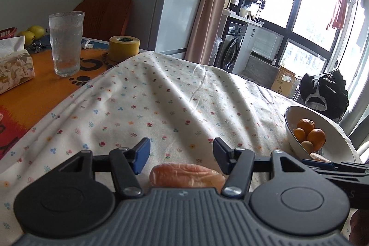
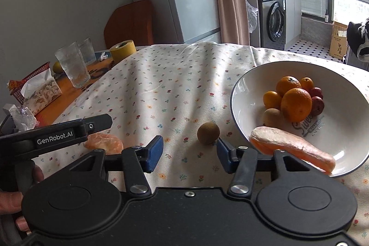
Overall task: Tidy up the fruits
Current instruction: 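Lift the bread roll with the left tool while the right reaches toward the brown kiwi, then close the right tool on the brown kiwi while the left holds the bread roll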
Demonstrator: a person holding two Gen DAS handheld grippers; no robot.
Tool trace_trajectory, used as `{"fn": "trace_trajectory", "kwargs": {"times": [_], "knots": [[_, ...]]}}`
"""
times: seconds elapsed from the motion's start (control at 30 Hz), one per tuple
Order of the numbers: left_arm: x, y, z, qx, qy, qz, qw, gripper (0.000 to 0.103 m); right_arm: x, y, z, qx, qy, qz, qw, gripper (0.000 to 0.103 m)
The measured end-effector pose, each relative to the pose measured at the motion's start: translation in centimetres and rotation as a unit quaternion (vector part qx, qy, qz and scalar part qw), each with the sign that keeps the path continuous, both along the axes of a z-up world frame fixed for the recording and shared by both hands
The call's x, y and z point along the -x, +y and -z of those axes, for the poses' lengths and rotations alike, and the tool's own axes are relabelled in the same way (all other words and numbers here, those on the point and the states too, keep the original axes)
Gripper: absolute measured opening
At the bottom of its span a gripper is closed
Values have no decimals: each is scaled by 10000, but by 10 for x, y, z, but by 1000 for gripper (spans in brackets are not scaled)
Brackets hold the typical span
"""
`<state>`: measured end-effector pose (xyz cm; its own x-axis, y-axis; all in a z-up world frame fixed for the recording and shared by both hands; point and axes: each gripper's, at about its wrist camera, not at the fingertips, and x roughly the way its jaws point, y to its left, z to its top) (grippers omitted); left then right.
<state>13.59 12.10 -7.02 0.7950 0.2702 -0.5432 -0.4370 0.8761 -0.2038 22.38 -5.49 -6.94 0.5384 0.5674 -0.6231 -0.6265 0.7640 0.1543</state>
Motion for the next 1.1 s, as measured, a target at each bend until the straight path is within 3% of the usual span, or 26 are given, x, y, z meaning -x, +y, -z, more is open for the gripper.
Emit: {"fn": "trace_trajectory", "kwargs": {"times": [0.3,0.5,0.63,0.73,1.1], "knots": [[-5,5,19,408,199,255,9986,60,-10,13,16,443,-14,473,9979,53],[-3,6,21,464,143,290,9984,63,-14,26,17,505,-253,492,9972,49],[0,7,22,479,121,314,9983,63,-18,32,18,578,-330,647,9957,28],[1,7,22,484,127,335,9982,64,-18,29,17,484,-239,612,9967,24],[2,-8,20,207,186,549,9981,87,-4,16,16,269,-120,457,9985,24]]}}
